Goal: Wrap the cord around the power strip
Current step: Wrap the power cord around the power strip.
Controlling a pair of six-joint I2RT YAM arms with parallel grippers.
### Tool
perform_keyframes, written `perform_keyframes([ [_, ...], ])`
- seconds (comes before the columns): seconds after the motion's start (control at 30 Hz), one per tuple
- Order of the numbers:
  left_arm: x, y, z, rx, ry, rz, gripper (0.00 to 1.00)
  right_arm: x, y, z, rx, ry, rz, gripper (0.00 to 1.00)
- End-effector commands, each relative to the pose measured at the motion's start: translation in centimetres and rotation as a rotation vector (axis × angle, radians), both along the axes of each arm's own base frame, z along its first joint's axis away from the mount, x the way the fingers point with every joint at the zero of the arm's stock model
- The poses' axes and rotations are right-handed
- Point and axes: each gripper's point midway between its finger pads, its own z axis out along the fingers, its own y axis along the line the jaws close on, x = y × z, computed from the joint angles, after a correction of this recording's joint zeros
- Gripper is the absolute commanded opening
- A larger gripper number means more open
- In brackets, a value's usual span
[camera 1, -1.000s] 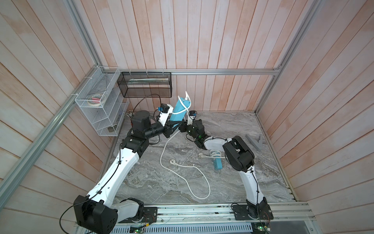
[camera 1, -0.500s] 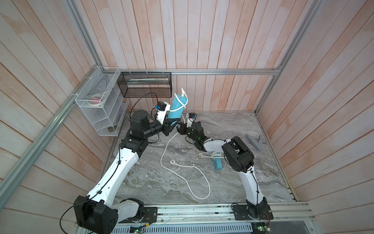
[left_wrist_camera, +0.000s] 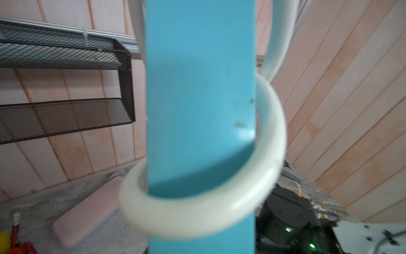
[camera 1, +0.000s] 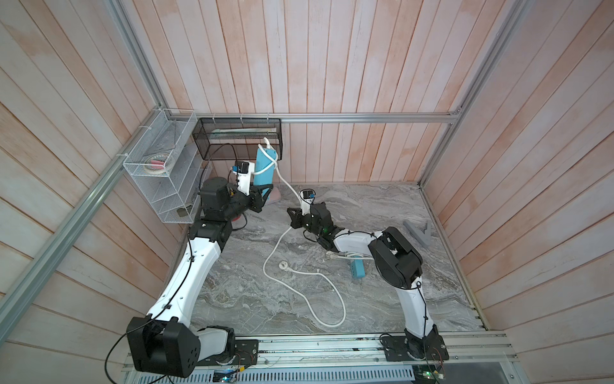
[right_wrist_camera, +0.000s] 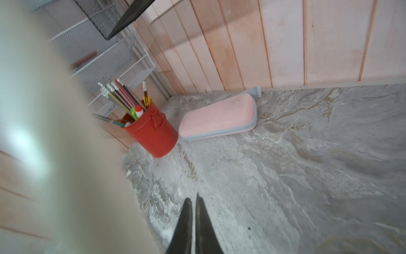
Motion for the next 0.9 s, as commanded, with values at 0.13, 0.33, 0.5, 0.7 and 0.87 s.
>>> perform_keyframes([
  [0.13,4.4,4.3,-3.6,0.295,0.054,0.212,0.0,-5.2,-1.0,1.8,-0.486,-0.338,0.103,0.0],
  [0.33,4.9,3.5,-9.9,0.498,0.155,0.128,0.0,-7.3,-1.8,7.2,-0.696,-0.659,0.167,0.0],
  [0.5,0.7,-2.4,-13.9,0.628,0.19,-0.203,0.0,-6.7,-2.6,12.8,-0.736,-0.802,0.196,0.0],
  [0.7,-6.4,-7.7,-15.2,0.576,0.201,-0.557,0.0,-3.5,-4.6,17.9,-0.731,-0.822,0.219,0.0],
  [0.87,-11.0,-10.0,-15.3,0.563,0.179,-0.734,0.0,-0.5,-5.5,18.1,-0.849,-0.812,0.254,0.0],
])
